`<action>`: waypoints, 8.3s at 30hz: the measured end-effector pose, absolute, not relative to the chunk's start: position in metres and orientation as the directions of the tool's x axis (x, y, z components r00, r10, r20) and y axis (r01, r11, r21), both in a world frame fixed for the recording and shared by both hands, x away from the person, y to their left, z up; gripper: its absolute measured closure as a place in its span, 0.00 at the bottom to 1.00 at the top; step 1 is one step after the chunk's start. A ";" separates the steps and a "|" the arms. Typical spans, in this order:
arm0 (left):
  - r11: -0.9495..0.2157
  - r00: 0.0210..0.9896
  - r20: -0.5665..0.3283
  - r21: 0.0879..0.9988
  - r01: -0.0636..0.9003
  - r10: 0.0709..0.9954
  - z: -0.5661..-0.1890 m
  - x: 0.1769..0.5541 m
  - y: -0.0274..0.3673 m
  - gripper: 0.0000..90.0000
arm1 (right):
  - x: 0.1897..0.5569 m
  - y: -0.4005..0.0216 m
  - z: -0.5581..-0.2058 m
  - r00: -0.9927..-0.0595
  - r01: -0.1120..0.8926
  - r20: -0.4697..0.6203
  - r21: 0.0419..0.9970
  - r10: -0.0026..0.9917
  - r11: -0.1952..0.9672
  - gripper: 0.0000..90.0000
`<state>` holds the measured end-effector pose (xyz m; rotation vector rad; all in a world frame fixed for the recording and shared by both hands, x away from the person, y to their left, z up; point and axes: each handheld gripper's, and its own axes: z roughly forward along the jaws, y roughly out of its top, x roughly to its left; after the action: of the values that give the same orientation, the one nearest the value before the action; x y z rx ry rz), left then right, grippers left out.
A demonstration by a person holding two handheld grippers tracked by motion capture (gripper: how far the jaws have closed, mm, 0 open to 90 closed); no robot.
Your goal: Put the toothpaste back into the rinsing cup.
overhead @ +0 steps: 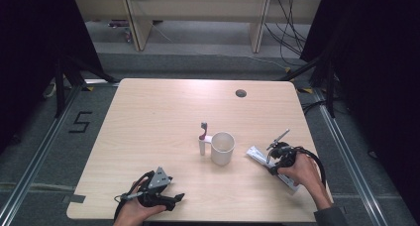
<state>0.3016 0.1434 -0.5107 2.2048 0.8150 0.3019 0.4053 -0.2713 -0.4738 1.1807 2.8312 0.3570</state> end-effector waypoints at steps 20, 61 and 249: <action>-0.517 0.778 -0.048 0.721 0.462 0.627 -0.512 0.301 0.142 0.34 | 0.410 -0.265 -0.473 -0.753 0.647 -0.017 0.166 0.658 0.745 0.85; -0.520 0.770 -0.046 0.712 0.472 0.637 -0.514 0.301 0.140 0.25 | 0.412 -0.262 -0.467 -0.760 0.643 -0.008 0.136 0.650 0.753 0.86; -0.527 0.778 -0.038 0.715 0.459 0.627 -0.511 0.302 0.142 0.27 | 0.421 -0.158 -0.452 -0.816 0.368 0.087 0.840 0.571 0.398 0.81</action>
<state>0.3015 0.1418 -0.5113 2.2211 0.8028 0.2890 0.4209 -0.1576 -0.4521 0.8334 2.4400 1.3822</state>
